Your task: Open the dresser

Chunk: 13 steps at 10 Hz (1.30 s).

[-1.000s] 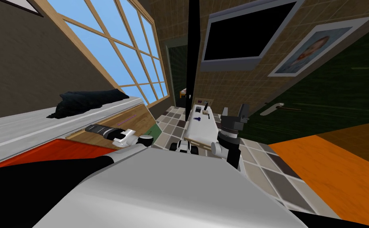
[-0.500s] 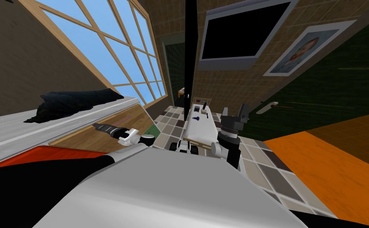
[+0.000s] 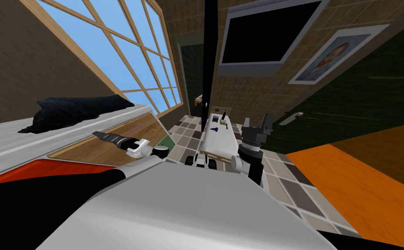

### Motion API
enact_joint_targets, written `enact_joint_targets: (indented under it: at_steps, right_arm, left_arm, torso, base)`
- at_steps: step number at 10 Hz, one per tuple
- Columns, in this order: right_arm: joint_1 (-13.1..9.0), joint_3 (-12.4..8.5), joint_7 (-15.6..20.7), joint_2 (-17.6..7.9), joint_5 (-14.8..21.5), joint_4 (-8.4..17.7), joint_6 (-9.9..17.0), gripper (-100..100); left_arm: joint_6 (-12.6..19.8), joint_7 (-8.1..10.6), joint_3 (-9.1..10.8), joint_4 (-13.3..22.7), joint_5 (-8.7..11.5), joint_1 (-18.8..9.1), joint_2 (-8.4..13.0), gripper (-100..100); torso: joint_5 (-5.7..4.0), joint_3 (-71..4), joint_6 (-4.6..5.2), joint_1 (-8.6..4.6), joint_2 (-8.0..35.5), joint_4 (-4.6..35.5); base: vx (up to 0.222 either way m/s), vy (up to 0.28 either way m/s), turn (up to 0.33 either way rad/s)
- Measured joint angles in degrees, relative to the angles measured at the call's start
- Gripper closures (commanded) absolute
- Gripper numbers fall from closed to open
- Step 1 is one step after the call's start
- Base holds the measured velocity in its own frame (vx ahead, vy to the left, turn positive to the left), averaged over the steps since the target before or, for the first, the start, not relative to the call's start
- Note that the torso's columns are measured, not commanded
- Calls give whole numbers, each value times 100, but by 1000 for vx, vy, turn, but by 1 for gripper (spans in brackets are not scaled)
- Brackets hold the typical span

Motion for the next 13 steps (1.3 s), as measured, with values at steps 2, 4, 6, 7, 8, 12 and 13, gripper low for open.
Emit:
enact_joint_targets:
  at_steps: [2, 4, 6, 7, 8, 12, 13]
  right_arm:
    - [1, 0, 0, 0, 0, 0, 0, 0]
    - [0, 1, 0, 1, 0, 0, 0, 0]
    - [-1, 2, 0, 2, 0, 0, 0, 0]
    - [-1, 2, 0, 2, 0, 0, 0, 0]
    - [-1, 2, 0, 2, 0, 0, 0, 0]
    - [2, -2, 0, -2, 0, 0, 0, 0]
    - [2, -2, 0, -2, 0, -1, 0, 0]
  left_arm:
    - [-50, 41, 10, -13, 37, 86, -143, 100]
    - [-44, 38, 25, -44, 15, 48, -130, 100]
    - [61, 17, 28, -213, -42, -41, -116, 100]
    - [91, 1, 36, -252, -66, -83, -95, 100]
    - [125, -18, 45, -301, -95, -133, -67, 100]
    - [66, -6, 182, -170, -21, -75, -136, -100]
    - [41, -9, 232, -103, 6, -65, -108, -100]
  torso:
    - [-21, -2, -17, -18, 3, 4]
    - [-55, 14, -18, -90, 39, 18]
    - [-57, 21, -20, -86, 49, 22]
    - [-51, 20, -21, -68, 46, 21]
    - [-47, 10, -20, -56, 29, 17]
    - [-36, -2, -22, -24, 13, 11]
    - [-45, 3, -21, -48, 20, 14]
  base:
    - [21, -2, -9]
    - [-30, -122, -33]
    - [-78, -177, -20]
    - [-64, -185, -27]
    - [-23, -86, -2]
    - [81, 135, -62]
    - [94, 174, -74]
